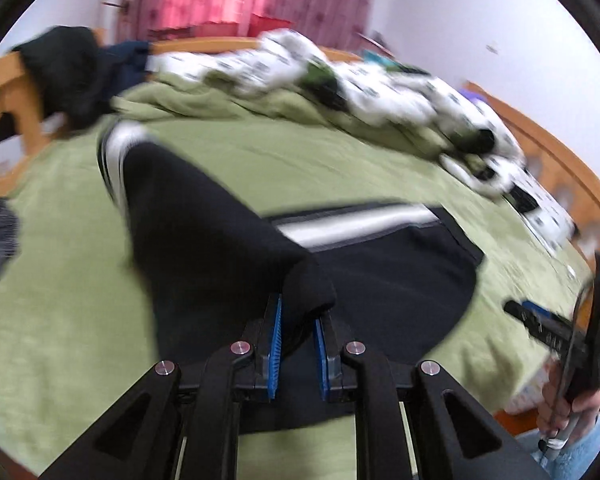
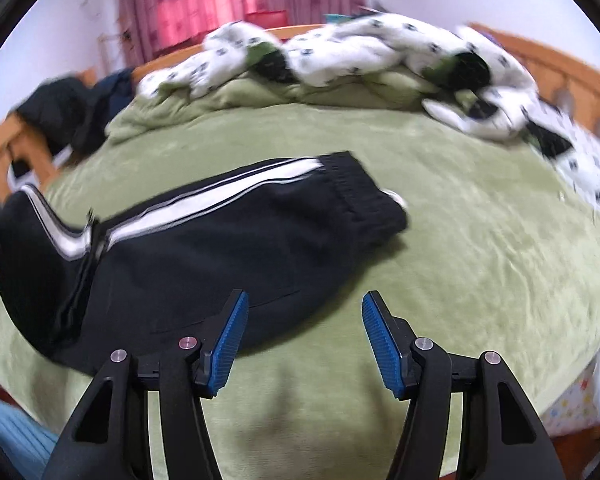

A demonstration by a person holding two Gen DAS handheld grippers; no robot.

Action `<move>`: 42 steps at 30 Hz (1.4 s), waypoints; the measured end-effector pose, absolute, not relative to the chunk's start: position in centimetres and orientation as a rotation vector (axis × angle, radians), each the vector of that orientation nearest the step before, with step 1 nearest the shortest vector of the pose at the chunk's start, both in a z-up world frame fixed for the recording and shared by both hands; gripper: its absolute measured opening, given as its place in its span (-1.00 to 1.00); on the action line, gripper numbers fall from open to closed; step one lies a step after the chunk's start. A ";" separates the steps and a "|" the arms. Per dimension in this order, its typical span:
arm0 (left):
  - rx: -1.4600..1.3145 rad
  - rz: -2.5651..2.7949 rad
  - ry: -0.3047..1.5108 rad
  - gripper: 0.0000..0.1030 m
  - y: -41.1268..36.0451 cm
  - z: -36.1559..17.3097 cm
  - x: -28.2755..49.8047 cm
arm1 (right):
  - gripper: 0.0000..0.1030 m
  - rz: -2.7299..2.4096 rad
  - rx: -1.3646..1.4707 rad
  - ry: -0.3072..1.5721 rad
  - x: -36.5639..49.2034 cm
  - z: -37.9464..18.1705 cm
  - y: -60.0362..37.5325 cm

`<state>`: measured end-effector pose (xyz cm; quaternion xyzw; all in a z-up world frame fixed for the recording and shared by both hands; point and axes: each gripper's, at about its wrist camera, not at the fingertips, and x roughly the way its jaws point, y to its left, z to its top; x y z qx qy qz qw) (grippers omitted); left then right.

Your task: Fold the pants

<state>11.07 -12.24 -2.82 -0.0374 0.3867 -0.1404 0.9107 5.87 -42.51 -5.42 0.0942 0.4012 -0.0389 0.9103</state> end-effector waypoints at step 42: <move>-0.379 -0.127 0.894 0.20 0.0 -8.1 8.9 | -0.68 0.363 0.096 0.834 15.0 -5.4 -26.3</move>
